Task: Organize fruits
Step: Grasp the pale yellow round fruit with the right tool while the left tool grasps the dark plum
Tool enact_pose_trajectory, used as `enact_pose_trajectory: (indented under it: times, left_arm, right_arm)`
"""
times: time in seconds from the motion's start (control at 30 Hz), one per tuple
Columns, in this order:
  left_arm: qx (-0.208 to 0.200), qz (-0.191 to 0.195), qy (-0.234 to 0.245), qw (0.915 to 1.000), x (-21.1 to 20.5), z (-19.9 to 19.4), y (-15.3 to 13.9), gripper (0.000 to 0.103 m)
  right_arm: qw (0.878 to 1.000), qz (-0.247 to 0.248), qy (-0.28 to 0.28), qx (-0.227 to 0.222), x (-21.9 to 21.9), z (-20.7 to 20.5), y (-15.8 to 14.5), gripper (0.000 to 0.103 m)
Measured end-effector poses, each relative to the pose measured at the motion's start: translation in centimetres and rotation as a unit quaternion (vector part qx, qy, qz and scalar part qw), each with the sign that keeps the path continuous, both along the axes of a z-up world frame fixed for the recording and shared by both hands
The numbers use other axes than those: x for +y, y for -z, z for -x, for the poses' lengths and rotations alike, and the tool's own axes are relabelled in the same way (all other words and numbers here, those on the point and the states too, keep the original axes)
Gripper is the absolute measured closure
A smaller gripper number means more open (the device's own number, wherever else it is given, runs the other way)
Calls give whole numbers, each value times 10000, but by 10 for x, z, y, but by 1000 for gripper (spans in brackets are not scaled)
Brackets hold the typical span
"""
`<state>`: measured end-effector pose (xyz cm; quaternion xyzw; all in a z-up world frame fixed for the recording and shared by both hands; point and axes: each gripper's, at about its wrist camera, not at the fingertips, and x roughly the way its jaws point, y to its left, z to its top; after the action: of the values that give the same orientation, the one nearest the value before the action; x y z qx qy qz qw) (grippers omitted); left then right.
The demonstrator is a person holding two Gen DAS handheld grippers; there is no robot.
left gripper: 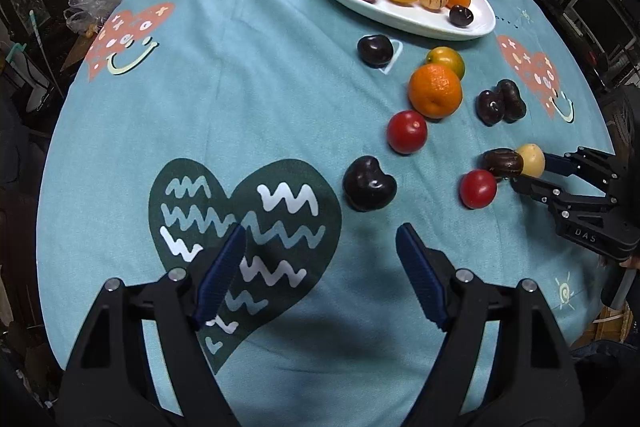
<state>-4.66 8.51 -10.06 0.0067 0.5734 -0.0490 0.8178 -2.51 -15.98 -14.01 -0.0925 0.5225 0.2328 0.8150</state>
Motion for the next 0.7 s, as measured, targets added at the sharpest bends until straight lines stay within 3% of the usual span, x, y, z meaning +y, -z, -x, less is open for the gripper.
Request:
enact_pose_trajectory:
  times: [0.27,0.7]
  left_arm:
    - [88,32,223,9997,-19,-20,13,24]
    - [373,104,291,9988,-24,-39,32,43]
  right_arm:
    - [9996,-230,124,103,-12,5,-10,64]
    - [9990,-333,223,191,-14,13,-12,64]
